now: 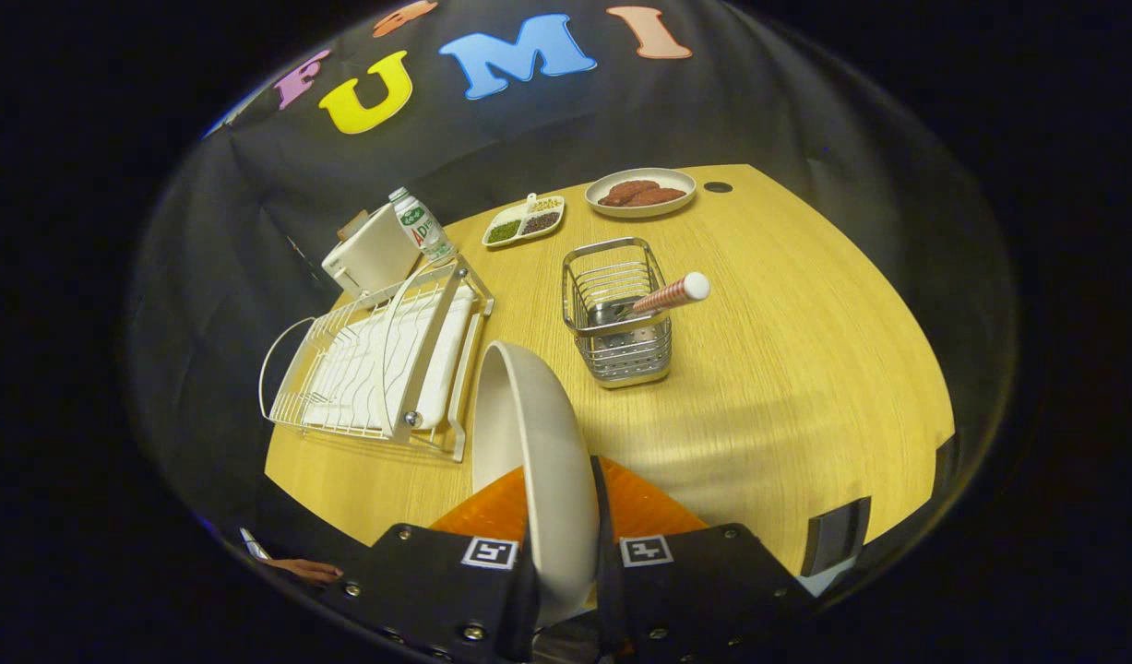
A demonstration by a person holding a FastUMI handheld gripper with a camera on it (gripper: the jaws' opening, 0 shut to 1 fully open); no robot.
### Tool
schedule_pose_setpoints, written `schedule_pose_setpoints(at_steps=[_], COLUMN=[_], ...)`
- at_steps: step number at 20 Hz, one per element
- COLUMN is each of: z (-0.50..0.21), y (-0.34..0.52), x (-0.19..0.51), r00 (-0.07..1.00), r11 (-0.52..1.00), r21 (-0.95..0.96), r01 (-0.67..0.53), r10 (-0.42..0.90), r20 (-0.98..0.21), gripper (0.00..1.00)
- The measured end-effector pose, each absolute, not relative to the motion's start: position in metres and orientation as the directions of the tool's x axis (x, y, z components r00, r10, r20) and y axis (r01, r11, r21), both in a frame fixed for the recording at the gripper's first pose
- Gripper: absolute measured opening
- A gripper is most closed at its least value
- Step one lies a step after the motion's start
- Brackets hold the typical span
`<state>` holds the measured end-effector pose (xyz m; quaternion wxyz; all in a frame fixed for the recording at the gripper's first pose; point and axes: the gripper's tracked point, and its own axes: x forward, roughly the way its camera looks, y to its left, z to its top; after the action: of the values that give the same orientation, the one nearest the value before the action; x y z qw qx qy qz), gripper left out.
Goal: Take the plate from the dish rack, then take the spoon from the basket and place it into the plate.
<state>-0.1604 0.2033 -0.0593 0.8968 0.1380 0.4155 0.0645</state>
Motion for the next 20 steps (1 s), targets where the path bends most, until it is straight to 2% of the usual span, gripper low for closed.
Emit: schedule_pose_setpoints(at_steps=[4, 5, 6, 7, 15, 20], z=[-0.07, -0.077, -0.083, -0.085, -0.1, -0.065], y=[0.197, 0.189, 0.178, 0.171, 0.152, 0.144], x=[-0.155, -0.153, -0.151, -0.154, -0.161, -0.168], r00=[0.652, 0.649, 0.648, 0.645, 0.63, 0.724], r11=[0.931, 0.94, 0.952, 0.959, 0.955, 0.976], r21=[0.365, 0.341, 0.304, 0.282, 0.297, 0.209], r01=[-0.023, -0.02, -0.024, -0.031, 0.004, -0.054], r10=[0.29, 0.272, 0.246, 0.235, 0.228, 0.182], r20=[-0.7, -0.711, -0.721, -0.727, -0.742, -0.665], gripper=[0.27, 0.28, 0.35, 0.37, 0.37, 0.37])
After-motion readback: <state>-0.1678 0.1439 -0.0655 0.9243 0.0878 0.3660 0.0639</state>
